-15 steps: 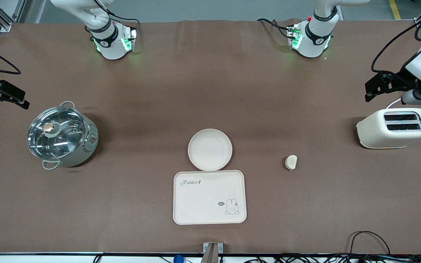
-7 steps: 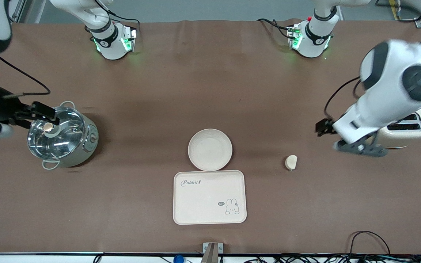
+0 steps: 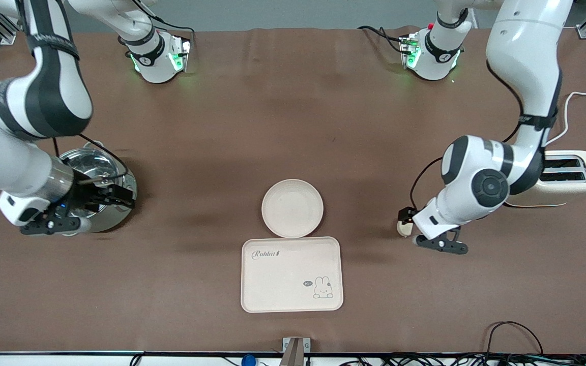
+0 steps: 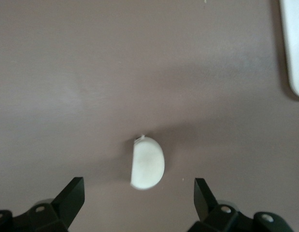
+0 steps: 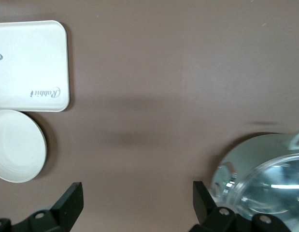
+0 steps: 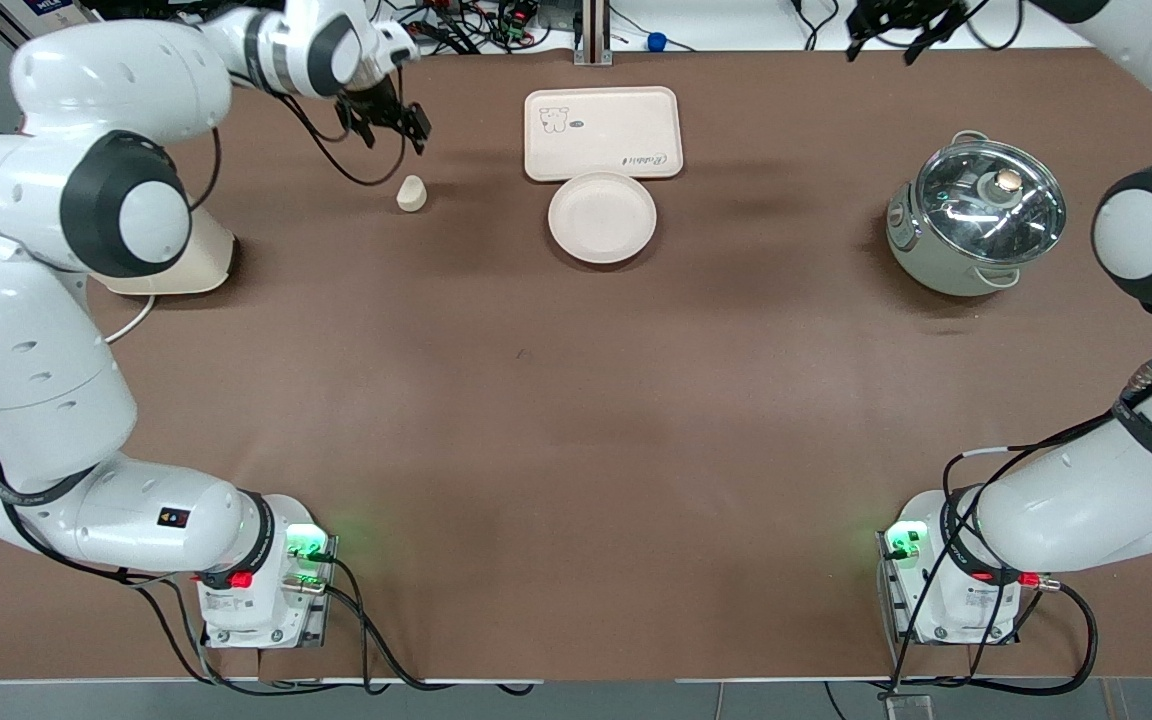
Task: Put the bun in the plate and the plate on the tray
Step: 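Grasp the cream bun with the left gripper while the right gripper reaches the plate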
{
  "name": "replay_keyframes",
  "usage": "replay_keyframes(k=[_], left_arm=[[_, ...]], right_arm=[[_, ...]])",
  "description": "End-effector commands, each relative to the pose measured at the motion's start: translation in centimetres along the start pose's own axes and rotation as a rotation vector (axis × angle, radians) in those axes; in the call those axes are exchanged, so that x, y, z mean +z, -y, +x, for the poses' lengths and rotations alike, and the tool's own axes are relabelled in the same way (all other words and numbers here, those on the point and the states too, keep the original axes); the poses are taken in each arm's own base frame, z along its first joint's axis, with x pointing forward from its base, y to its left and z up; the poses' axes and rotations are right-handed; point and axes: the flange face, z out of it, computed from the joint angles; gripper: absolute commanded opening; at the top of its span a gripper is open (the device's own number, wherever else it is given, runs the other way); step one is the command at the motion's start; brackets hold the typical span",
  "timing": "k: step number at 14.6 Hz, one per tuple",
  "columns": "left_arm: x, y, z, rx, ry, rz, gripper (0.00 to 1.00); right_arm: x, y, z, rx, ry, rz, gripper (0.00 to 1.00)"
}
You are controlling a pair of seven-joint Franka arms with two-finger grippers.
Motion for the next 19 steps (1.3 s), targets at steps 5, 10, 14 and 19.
replay_keyframes(k=[5,10,14,19], left_arm=[[4.9,0.9,-3.6,0.062,-0.051,-0.003,0.81],[6.0,0.9,-3.5,0.068,-0.062,-0.008,0.25],[6.1,0.2,-3.4,0.075,-0.077,-0.012,0.04],[4.2,-1.1,-2.8,0.085,-0.097,-0.018,0.00]], right_arm=[[10.5,9.6,-1.1,0.138,-0.011,0.022,1.00],[17.6,12.2,-3.1,0.219,-0.006,0.078,1.00],[21.4,17.3,-6.1,0.224,-0.031,0.104,1.00],[27.3,22.1,-8.7,0.228,-0.063,0.092,1.00]])
